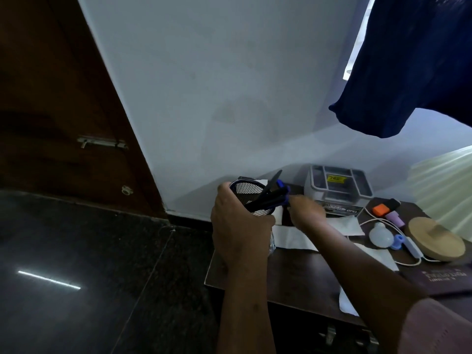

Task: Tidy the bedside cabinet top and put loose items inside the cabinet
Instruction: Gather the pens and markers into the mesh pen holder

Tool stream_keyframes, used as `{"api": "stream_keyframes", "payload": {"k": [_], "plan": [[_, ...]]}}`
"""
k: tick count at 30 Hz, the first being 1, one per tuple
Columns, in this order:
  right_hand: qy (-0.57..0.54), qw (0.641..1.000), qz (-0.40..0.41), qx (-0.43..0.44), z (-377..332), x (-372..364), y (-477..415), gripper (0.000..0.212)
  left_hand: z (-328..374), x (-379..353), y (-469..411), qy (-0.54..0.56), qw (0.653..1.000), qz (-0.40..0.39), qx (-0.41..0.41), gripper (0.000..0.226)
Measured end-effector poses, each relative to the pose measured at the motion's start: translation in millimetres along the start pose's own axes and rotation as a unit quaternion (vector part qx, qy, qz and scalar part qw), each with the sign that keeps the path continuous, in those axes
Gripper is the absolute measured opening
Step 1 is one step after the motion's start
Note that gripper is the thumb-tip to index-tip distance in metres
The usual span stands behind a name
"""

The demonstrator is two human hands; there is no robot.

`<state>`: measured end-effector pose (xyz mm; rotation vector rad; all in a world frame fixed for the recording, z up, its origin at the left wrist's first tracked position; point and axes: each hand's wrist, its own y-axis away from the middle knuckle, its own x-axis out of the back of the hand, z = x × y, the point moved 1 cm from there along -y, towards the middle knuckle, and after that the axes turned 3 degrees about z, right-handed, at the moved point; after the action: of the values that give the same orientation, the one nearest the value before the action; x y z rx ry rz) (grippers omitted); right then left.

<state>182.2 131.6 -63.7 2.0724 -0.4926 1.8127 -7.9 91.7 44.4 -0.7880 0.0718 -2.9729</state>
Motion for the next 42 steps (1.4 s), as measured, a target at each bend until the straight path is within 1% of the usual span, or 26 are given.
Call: {"api": "stream_keyframes", "payload": {"k": [2, 4, 7, 10, 11, 12, 13, 14, 15, 16, 17, 18, 20, 21, 25, 28, 31, 34, 36, 39, 42], "plan": [[0.034, 0.999, 0.042, 0.003, 1, 0, -1, 0.021, -1, -1, -1, -0.002, 1.0, 0.004, -0.002, 0.085], [0.02, 0.999, 0.045, -0.001, 2, 0, -1, 0.022, 0, -2, 0, -0.003, 1.0, 0.003, -0.005, 0.085], [-0.046, 0.999, 0.017, -0.002, 3, 8, 4, 0.03, 2, -5, 3, 0.0, 1.0, -0.006, -0.015, 0.084], [-0.144, 0.989, 0.031, -0.011, 1, 42, 11, 0.021, 3, -6, 3, 0.007, 0.999, -0.017, -0.03, 0.085], [-0.197, 0.98, 0.038, -0.017, 1, 59, 14, 0.018, 3, -6, 3, 0.007, 0.999, -0.026, -0.037, 0.086], [-0.282, 0.958, 0.044, -0.024, 2, 78, 18, 0.015, 3, -6, 3, 0.007, 0.998, -0.039, -0.048, 0.088], [-0.391, 0.919, 0.043, -0.033, 3, 100, 27, 0.012, 4, -6, 3, 0.006, 0.997, -0.054, -0.062, 0.089], [-0.494, 0.867, 0.044, -0.037, 3, 122, 38, 0.01, 4, -7, 4, 0.005, 0.994, -0.07, -0.079, 0.09], [-0.563, 0.824, 0.057, -0.028, 5, 144, 51, 0.011, 5, -7, 5, 0.003, 0.992, -0.083, -0.095, 0.089], [-0.602, 0.795, 0.077, -0.006, 7, 163, 64, 0.011, 7, -8, 6, -0.001, 0.99, -0.094, -0.109, 0.089], [-0.618, 0.78, 0.093, 0.024, 10, 176, 76, 0.012, 8, -9, 7, -0.005, 0.987, -0.104, -0.119, 0.089], [-0.62, 0.777, 0.097, 0.054, 11, 185, 87, 0.012, 8, -11, 8, -0.007, 0.985, -0.115, -0.128, 0.09], [-0.609, 0.784, 0.069, 0.102, 10, 186, 105, 0.014, 10, -14, 10, -0.001, 0.98, -0.141, -0.142, 0.091], [-0.598, 0.792, 0.05, 0.11, 10, 180, 111, 0.016, 11, -15, 11, 0.006, 0.977, -0.153, -0.149, 0.091], [-0.506, 0.856, 0.007, 0.107, 10, 154, 121, 0.018, 11, -18, 12, 0.022, 0.969, -0.174, -0.172, 0.085], [-0.469, 0.876, 0.013, 0.108, 11, 146, 120, 0.022, 10, -16, 11, 0.018, 0.967, -0.179, -0.183, 0.084], [-0.396, 0.912, 0.043, 0.094, 16, 142, 118, 0.023, 10, -15, 10, 0.017, 0.965, -0.179, -0.191, 0.084], [-0.393, 0.915, 0.014, 0.093, 21, 144, 119, 0.027, 9, -14, 9, 0.008, 0.966, -0.176, -0.191, 0.085], [-0.388, 0.918, 0.009, 0.084, 26, 147, 119, 0.025, 8, -14, 8, 0.0, 0.966, -0.175, -0.188, 0.084], [-0.375, 0.924, 0.015, 0.078, 31, 154, 119, 0.019, 9, -15, 9, -0.004, 0.966, -0.177, -0.188, 0.085], [-0.301, 0.948, 0.045, 0.096, 28, 155, 123, 0.017, 10, -15, 10, -0.006, 0.967, -0.172, -0.187, 0.087]]}}
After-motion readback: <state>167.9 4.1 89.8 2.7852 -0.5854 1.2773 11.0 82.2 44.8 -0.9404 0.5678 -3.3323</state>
